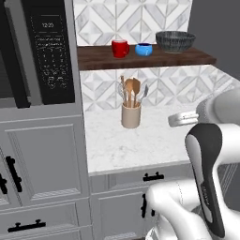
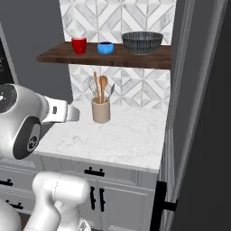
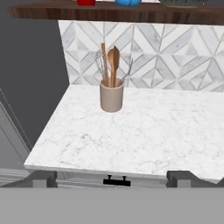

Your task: Gather all objects into one cabinet and sort the glasses and bowls to opposite sides.

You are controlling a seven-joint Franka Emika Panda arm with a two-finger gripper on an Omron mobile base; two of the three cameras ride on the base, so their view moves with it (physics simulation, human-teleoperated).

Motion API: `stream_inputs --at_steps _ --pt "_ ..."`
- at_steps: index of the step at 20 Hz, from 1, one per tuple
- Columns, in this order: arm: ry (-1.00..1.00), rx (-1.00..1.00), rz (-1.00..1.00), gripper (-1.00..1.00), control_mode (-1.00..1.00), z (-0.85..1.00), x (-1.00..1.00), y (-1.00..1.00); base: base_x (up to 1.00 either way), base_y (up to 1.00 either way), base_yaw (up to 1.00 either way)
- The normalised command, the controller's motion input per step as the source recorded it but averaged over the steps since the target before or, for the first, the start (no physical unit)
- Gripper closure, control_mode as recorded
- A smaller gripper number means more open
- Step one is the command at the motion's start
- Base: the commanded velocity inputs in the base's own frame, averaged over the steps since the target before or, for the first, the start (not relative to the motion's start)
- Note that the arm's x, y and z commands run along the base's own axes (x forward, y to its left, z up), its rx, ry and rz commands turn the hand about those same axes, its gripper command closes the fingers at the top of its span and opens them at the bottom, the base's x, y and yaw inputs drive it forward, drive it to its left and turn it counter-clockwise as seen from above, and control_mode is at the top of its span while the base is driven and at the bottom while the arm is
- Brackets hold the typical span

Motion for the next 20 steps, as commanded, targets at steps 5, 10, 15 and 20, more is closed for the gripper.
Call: stream_inputs --at_steps 5,10,15,20 --pt "0.0 0.0 0.0 -1.0 1.0 0.0 0.0 0.0 -0.26 0.17 0.21" --pt "0.0 0.0 0.0 -1.0 1.0 0.0 0.0 0.0 -0.12 0.36 0.4" --pt "0.0 0.0 0.0 -1.0 1.0 0.0 0.0 0.0 -0.07 0.33 0.41" --pt "0.0 0.0 0.0 -1.0 1.0 0.0 0.0 0.0 0.0 0.42 0.39"
